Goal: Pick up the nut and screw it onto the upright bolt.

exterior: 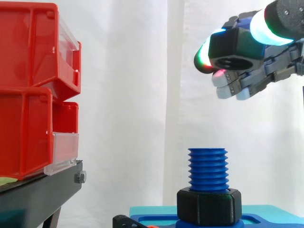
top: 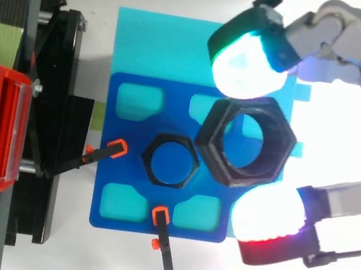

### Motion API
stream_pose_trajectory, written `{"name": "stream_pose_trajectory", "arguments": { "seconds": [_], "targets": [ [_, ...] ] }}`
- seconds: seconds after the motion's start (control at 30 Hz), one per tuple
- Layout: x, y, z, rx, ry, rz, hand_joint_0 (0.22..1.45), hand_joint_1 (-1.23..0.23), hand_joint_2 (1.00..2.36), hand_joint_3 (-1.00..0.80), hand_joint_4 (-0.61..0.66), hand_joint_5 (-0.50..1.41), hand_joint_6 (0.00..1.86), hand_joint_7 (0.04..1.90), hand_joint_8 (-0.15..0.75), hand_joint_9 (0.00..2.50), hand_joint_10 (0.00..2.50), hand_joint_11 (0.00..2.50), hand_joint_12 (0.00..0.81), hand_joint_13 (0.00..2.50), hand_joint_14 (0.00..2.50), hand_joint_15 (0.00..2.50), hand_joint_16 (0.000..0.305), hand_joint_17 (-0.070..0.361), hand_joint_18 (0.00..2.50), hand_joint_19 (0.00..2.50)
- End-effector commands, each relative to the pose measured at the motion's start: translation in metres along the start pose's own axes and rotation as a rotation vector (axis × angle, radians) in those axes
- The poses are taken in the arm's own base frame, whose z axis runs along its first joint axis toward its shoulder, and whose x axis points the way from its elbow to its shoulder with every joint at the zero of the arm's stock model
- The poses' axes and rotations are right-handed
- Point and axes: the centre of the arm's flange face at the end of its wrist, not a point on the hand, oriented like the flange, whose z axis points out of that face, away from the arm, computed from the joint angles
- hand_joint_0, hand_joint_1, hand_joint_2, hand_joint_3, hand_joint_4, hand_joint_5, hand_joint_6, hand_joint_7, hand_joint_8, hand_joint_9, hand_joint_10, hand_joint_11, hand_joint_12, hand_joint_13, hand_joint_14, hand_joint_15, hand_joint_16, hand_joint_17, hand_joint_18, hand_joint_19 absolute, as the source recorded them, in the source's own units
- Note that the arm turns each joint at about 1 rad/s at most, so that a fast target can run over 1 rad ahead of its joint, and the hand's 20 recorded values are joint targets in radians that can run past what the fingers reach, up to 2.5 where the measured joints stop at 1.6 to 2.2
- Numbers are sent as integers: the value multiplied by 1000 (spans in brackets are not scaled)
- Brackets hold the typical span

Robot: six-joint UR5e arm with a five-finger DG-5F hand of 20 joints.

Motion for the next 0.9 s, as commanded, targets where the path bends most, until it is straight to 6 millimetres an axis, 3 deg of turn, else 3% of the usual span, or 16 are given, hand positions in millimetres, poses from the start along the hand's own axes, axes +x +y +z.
{"name": "stream_pose_trajectory", "arguments": {
  "seconds": [0.0,0.17,0.33,0.37,0.63,0.87],
  "targets": [
    [5,-1,5,-1,6,-5,593,-694,1000,-500,249,-144,501,1390,333,764,3,101,387,853,3,118,41,92,676,378],
    [6,-1,5,-7,8,-19,591,-695,1000,-500,247,-144,501,1389,331,760,3,104,387,835,3,98,42,94,659,365],
    [19,-8,4,-3,25,-31,590,-695,1000,-500,252,-144,501,1383,332,760,3,104,388,836,3,101,42,95,665,380],
    [30,-12,5,-5,29,-29,590,-694,1000,-500,252,-144,501,1386,332,760,3,100,388,836,3,98,43,96,669,381],
    [30,-12,8,-10,16,-23,590,-695,1000,-500,255,-144,501,1381,332,760,3,93,390,827,2,93,45,101,671,394],
    [51,-22,10,-6,20,-24,591,-695,1000,-500,256,-143,501,1381,338,763,2,99,396,836,2,87,48,107,720,438]
  ]
}}
